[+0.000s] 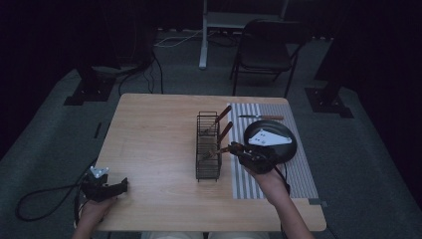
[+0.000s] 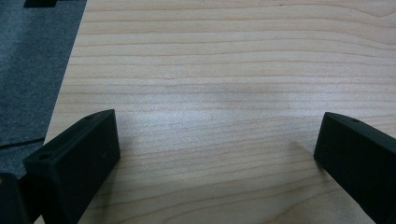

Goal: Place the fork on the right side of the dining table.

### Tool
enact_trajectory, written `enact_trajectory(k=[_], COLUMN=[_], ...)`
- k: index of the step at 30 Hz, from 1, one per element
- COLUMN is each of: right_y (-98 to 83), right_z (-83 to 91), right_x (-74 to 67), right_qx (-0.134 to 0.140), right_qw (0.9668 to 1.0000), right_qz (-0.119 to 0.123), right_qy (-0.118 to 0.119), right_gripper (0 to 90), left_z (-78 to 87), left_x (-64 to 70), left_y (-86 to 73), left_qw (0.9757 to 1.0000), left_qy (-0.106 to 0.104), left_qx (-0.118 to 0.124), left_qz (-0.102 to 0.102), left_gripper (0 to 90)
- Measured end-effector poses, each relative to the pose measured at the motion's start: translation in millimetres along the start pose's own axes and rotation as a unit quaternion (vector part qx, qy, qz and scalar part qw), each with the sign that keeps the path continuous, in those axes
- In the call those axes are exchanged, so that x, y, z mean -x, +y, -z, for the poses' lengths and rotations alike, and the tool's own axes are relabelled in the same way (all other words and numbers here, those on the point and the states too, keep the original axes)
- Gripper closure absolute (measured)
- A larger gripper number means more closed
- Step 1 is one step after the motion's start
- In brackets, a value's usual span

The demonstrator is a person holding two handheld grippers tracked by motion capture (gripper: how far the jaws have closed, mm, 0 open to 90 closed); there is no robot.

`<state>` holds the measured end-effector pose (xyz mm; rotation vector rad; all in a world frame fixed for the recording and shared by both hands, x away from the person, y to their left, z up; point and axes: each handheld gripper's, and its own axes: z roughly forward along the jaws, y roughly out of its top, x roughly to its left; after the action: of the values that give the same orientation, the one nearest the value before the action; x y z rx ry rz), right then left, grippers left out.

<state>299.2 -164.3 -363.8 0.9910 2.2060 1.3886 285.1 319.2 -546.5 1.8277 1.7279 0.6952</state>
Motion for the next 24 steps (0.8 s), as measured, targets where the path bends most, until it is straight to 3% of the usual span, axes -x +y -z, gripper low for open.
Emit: enact_trajectory(k=[13, 16, 20, 24], right_y=[8.8, 6.1, -2.4, -14.0], right_z=[41.7, 51.3, 62.0, 70.6], right_x=[10.1, 12.3, 22.1, 32.3], right_qx=[0.032, 0.033, 0.042, 0.034], right_qw=[0.999, 0.9986, 0.9978, 0.9966], right_qz=[-0.007, -0.007, -0.027, -0.036], right_qy=[-0.03, -0.041, -0.043, -0.066], right_gripper=[80.8, 80.7, 80.8, 80.7], left_z=[0.1, -0.1, 0.0, 0.0], left_x=[-0.1, 0.1, 0.0, 0.0], left_y=[0.0, 0.0, 0.0, 0.0], left_qw=[1.0, 1.0, 1.0, 1.0], left_qy=[0.0, 0.0, 0.0, 0.0], left_qx=[0.0, 0.001, 0.0, 0.0], left_qz=[-0.001, 0.001, 0.0, 0.0], left_gripper=[0.6, 0.6, 0.6, 0.6])
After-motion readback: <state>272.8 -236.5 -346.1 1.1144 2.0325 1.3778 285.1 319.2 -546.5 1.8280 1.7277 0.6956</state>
